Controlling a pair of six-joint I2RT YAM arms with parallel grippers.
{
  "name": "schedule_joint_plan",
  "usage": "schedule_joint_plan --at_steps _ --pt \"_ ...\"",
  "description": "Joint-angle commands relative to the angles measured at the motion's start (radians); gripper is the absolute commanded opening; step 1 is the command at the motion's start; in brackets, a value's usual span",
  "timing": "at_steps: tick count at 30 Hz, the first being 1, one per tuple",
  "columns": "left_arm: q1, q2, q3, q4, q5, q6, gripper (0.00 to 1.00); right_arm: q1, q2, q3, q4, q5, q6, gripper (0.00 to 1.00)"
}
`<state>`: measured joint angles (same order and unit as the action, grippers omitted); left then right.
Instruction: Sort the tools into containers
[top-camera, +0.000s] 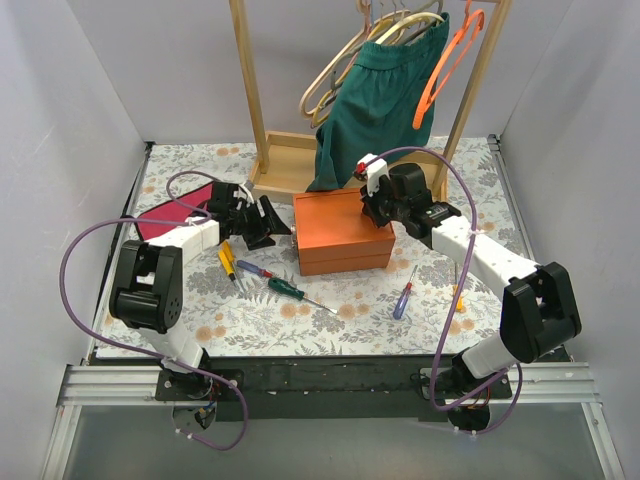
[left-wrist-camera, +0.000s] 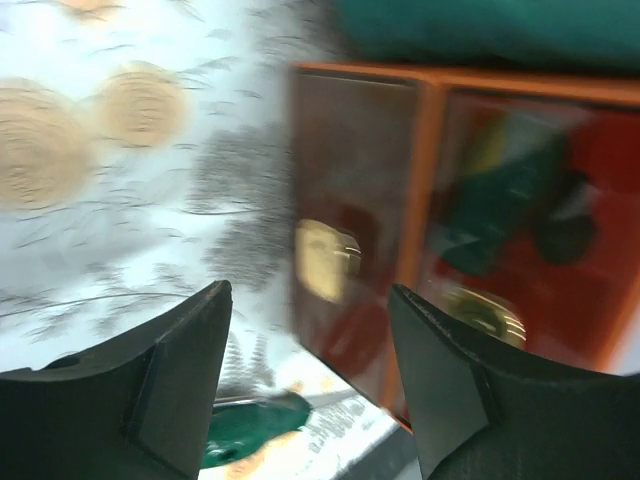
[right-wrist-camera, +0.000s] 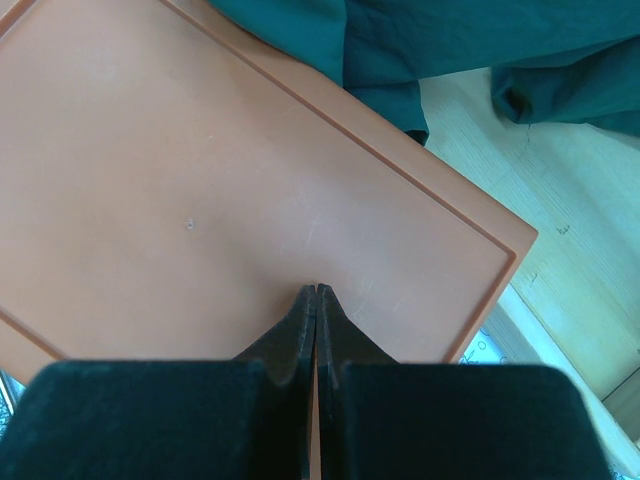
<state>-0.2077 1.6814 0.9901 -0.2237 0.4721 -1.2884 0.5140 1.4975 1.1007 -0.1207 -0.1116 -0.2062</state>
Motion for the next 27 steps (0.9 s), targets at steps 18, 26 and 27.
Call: schedule_joint_plan --at_steps 18,26,27 --pt "-0.013 0.084 0.064 0.015 0.106 -0.029 0.65 -0.034 0.021 -0.059 -0.142 0.050 0.001 0.01" --pt "-0.016 0.150 0.104 -0.019 0.053 -0.042 0.63 -0.042 -0.008 -0.088 -0.142 0.061 0.001 0.01" --pt "-0.016 0.155 0.105 -0.026 0.039 -0.040 0.62 -0.043 -0.008 -0.091 -0.142 0.062 -0.001 0.01"
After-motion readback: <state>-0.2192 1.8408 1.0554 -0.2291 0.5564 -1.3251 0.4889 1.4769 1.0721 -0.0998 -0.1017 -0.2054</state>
